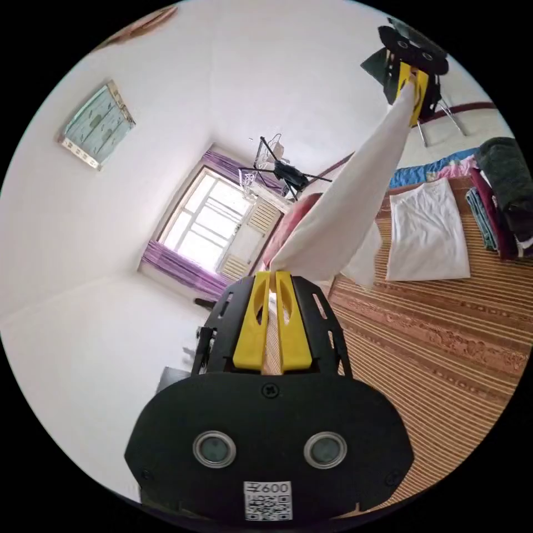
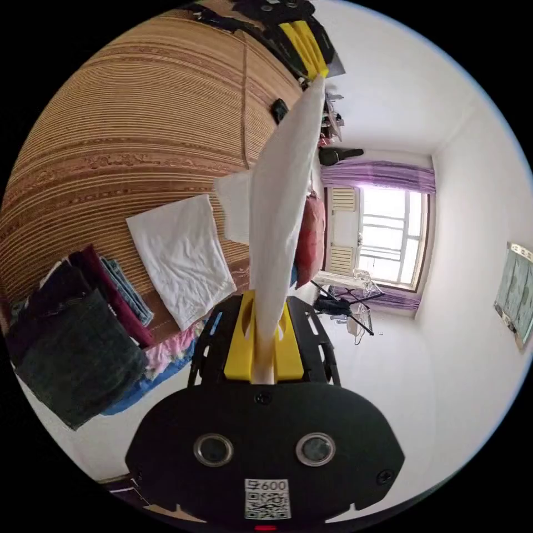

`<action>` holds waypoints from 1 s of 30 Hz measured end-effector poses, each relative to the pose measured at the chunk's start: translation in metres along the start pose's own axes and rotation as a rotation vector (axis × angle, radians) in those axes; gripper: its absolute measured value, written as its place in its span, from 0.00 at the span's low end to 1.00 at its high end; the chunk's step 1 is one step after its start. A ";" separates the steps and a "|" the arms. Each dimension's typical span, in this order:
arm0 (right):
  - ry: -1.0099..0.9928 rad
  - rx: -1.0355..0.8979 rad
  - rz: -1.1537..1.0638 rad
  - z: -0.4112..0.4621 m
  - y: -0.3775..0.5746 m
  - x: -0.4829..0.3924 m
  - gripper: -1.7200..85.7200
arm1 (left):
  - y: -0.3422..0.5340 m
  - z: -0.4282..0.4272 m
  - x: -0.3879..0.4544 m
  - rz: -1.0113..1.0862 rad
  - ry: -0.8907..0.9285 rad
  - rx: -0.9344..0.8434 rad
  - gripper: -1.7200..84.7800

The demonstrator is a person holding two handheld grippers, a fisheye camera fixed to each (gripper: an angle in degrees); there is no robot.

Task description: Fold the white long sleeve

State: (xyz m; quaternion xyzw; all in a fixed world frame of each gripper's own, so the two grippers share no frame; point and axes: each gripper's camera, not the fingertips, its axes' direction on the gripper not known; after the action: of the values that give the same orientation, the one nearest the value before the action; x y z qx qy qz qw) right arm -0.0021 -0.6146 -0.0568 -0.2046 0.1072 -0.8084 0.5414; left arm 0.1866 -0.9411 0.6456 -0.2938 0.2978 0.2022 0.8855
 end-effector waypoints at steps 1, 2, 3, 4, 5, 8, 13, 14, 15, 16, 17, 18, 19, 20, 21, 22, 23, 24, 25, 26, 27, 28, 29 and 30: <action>-0.078 0.015 0.027 -0.007 -0.026 -0.029 0.01 | 0.043 -0.010 0.002 -0.029 0.048 -0.038 0.05; -0.126 0.027 0.051 -0.010 -0.040 -0.045 0.01 | 0.089 -0.018 0.007 -0.099 0.105 -0.100 0.05; -0.251 0.045 0.073 -0.011 -0.066 -0.082 0.01 | 0.138 -0.025 0.020 -0.161 0.166 -0.195 0.05; -0.368 0.041 0.059 -0.010 -0.092 -0.125 0.02 | 0.164 -0.029 0.030 -0.181 0.196 -0.258 0.04; -0.422 0.034 0.060 -0.009 -0.105 -0.147 0.02 | 0.218 -0.037 0.054 -0.205 0.269 -0.411 0.04; -0.628 0.036 -0.094 -0.023 -0.143 -0.236 0.03 | 0.359 -0.077 0.100 -0.397 0.334 -0.963 0.04; -0.987 0.297 -0.016 -0.044 -0.119 -0.176 0.08 | 0.459 -0.183 0.085 -0.867 0.325 -1.150 0.04; -0.994 0.310 0.020 -0.038 -0.116 -0.164 0.08 | 0.459 -0.190 0.079 -0.890 0.322 -1.111 0.05; -0.987 0.322 0.099 -0.018 -0.113 -0.141 0.09 | 0.455 -0.186 0.073 -0.909 0.337 -1.056 0.05; -0.967 0.309 0.169 0.008 -0.115 -0.119 0.10 | 0.451 -0.181 0.070 -0.913 0.343 -1.023 0.06; -0.957 0.294 0.208 0.023 -0.118 -0.108 0.10 | 0.442 -0.165 0.064 -0.903 0.353 -0.946 0.07; -0.947 0.261 0.278 0.056 -0.125 -0.089 0.11 | 0.436 -0.154 0.060 -0.893 0.358 -0.904 0.07; -0.953 0.230 0.344 0.090 -0.134 -0.070 0.12 | 0.424 -0.126 0.052 -0.870 0.368 -0.828 0.09; -0.961 0.219 0.374 0.106 -0.138 -0.061 0.13 | 0.410 -0.092 0.043 -0.826 0.394 -0.749 0.10; -0.990 0.198 0.422 0.136 -0.148 -0.046 0.13 | 0.395 -0.055 0.033 -0.758 0.424 -0.682 0.11; -1.036 0.194 0.453 0.163 -0.157 -0.033 0.14 | 0.387 -0.036 0.028 -0.718 0.439 -0.654 0.12; -1.061 0.187 0.456 0.174 -0.161 -0.029 0.14 | 0.372 0.002 0.018 -0.645 0.471 -0.604 0.13; -1.103 0.169 0.453 0.193 -0.170 -0.024 0.14 | 0.366 0.021 0.012 -0.609 0.492 -0.581 0.14; -1.137 0.149 0.469 0.209 -0.175 -0.021 0.14 | 0.355 0.058 0.000 -0.547 0.531 -0.554 0.15; -1.156 0.137 0.482 0.217 -0.176 -0.020 0.14 | 0.351 0.093 -0.014 -0.515 0.570 -0.550 0.16; -1.202 0.129 0.526 0.230 -0.177 -0.018 0.14 | 0.354 0.127 -0.028 -0.516 0.625 -0.560 0.16; -1.253 0.135 0.552 0.239 -0.175 -0.016 0.13 | 0.357 0.142 -0.035 -0.527 0.657 -0.569 0.17; -1.269 0.136 0.552 0.243 -0.175 -0.016 0.12 | 0.366 0.170 -0.049 -0.561 0.738 -0.585 0.16; -1.283 0.130 0.551 0.248 -0.174 -0.016 0.11 | 0.372 0.182 -0.054 -0.582 0.787 -0.591 0.16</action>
State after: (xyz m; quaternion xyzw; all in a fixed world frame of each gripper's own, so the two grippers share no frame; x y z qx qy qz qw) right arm -0.0308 -0.5197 0.2299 -0.5738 -0.2340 -0.3661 0.6942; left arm 0.0228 -0.5573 0.6503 -0.6521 0.4425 -0.0999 0.6074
